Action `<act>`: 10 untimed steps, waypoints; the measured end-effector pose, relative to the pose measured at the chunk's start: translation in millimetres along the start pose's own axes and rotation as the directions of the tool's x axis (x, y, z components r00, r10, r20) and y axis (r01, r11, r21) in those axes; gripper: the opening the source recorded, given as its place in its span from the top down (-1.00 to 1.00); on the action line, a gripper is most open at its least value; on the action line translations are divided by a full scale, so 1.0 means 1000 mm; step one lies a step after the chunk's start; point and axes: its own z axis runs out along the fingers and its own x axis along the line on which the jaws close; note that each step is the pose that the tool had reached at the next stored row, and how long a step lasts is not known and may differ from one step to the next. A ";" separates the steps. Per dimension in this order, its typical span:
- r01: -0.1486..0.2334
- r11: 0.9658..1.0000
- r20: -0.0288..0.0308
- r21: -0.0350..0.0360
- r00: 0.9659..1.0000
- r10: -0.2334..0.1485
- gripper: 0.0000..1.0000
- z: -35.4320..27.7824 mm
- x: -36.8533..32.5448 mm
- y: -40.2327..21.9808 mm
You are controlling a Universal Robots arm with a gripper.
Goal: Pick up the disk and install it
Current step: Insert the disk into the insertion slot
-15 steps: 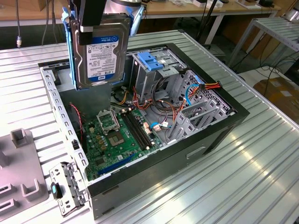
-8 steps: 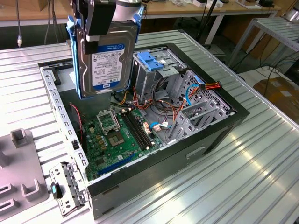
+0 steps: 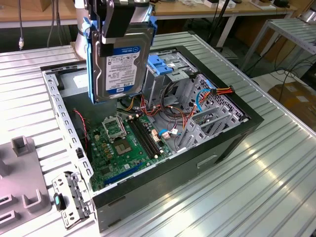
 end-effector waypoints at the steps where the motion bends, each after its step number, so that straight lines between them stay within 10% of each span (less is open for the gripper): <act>1: 0.000 1.000 0.000 0.000 1.000 0.000 0.25 0.0001 -0.0001 -0.0024; 10: 0.000 1.000 -0.001 0.001 1.000 0.000 0.25 0.0002 -0.0011 -0.0252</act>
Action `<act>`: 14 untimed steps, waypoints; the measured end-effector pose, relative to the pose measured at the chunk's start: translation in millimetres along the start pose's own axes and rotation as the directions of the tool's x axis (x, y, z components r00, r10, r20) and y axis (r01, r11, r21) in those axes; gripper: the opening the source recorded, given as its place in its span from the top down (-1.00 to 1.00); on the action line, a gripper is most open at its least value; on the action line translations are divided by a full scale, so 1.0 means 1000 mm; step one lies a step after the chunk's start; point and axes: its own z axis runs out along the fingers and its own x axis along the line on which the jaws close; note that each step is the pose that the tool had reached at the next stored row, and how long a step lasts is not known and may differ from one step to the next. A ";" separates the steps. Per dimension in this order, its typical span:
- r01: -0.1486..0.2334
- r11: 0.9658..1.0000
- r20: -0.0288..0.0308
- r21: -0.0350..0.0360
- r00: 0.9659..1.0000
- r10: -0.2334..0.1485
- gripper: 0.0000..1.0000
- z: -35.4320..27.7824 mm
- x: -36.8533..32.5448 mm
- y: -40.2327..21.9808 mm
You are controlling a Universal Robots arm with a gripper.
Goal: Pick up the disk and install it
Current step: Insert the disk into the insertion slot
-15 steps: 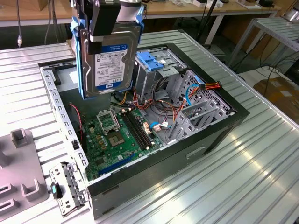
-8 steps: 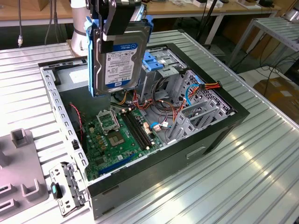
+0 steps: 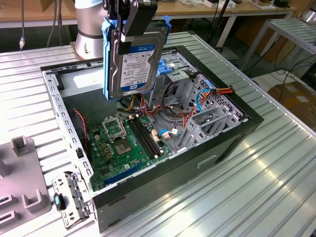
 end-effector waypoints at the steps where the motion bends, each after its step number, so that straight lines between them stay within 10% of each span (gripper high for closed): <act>1: 0.000 1.000 0.000 0.001 1.000 0.000 0.25 0.0000 0.0001 -0.0001; 14: 0.000 1.000 0.000 0.006 1.000 0.000 0.25 0.0006 0.0210 -0.0017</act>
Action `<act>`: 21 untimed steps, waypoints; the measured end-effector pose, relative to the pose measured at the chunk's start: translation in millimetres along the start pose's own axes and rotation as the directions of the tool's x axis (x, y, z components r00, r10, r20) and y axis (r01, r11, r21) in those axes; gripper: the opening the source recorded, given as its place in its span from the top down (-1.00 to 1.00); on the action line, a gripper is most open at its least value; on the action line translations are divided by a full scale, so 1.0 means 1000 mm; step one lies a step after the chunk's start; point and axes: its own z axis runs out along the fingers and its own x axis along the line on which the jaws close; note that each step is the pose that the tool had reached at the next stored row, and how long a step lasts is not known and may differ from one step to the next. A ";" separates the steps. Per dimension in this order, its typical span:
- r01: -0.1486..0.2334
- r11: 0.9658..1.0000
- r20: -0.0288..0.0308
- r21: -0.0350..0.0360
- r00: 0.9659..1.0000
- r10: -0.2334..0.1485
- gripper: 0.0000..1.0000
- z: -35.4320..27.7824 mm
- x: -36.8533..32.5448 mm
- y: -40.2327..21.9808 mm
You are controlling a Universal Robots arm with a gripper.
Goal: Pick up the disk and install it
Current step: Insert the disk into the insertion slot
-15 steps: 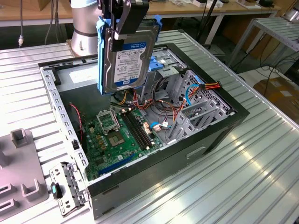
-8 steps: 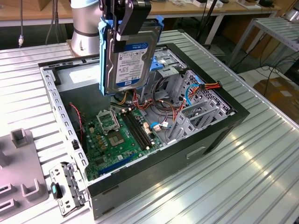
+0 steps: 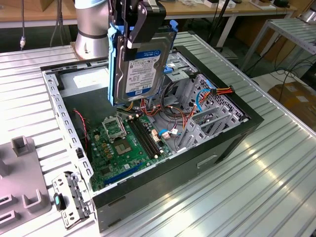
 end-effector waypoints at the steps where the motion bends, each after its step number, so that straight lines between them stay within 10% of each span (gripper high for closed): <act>1: 0.000 1.000 0.000 0.000 1.000 0.000 0.25 0.0001 0.0032 -0.0002; 21: 0.000 1.000 0.000 0.000 1.000 0.000 0.25 0.0012 0.0468 -0.0104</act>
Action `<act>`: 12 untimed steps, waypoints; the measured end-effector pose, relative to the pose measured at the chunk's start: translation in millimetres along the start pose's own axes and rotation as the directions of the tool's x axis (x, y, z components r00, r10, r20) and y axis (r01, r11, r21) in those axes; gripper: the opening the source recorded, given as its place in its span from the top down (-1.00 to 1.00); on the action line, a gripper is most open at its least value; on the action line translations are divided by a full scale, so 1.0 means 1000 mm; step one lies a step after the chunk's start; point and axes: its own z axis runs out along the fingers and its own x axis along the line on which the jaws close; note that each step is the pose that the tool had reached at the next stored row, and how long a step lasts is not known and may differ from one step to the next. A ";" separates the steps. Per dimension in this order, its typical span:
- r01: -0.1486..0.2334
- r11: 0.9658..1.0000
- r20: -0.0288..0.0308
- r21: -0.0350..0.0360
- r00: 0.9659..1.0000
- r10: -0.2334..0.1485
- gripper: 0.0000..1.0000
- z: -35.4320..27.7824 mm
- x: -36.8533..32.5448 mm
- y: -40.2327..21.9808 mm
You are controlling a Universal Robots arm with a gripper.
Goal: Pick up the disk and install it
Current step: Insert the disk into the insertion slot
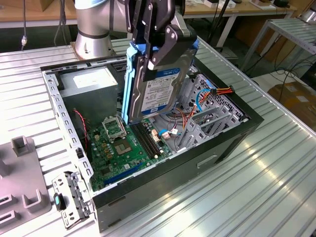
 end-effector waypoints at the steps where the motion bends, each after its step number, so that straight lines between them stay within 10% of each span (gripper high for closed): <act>1: 0.000 1.000 0.000 0.000 1.000 0.000 0.25 0.0000 0.0002 -0.0023; 12: 0.000 1.000 0.000 0.000 1.000 0.000 0.25 0.0001 0.0000 -0.0519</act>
